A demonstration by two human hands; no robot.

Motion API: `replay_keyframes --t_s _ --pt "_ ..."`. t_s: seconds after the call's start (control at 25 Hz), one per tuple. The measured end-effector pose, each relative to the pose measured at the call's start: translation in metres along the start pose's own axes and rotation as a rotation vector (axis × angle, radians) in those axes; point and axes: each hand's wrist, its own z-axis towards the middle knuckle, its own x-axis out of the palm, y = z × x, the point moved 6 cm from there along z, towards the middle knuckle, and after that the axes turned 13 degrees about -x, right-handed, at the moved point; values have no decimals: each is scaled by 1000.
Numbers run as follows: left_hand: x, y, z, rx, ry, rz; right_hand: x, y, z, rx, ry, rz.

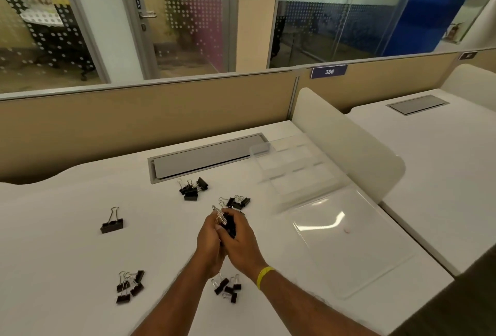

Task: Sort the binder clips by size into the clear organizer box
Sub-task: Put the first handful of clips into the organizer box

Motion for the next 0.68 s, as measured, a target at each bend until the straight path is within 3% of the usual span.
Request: replay_keyframes --t_s 0.32,0.68 --pt "86 12 36 -63 84 24 -95 -20 23 82 -162 185" --pt "137 -12 98 26 107 102 -146 -72 94 396 -420 642"
